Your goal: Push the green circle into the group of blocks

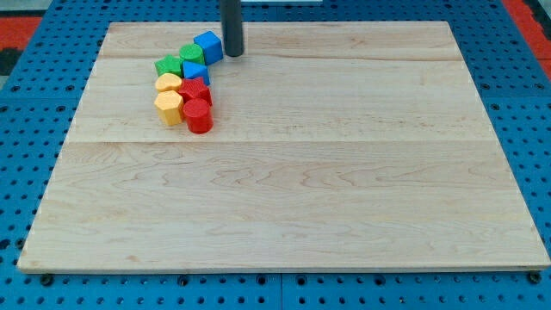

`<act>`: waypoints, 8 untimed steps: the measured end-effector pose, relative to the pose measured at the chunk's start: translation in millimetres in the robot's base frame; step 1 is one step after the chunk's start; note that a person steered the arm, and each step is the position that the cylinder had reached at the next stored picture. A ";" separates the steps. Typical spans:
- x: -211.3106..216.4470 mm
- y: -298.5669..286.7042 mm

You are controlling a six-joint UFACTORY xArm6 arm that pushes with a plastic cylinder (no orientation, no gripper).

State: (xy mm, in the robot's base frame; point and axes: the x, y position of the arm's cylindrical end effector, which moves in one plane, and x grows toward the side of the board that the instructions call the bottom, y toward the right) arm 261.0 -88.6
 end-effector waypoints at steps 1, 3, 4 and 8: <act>4.7 -23.8; 5.9 3.6; 18.4 30.2; 12.2 -84.8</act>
State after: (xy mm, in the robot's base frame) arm 273.2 -173.4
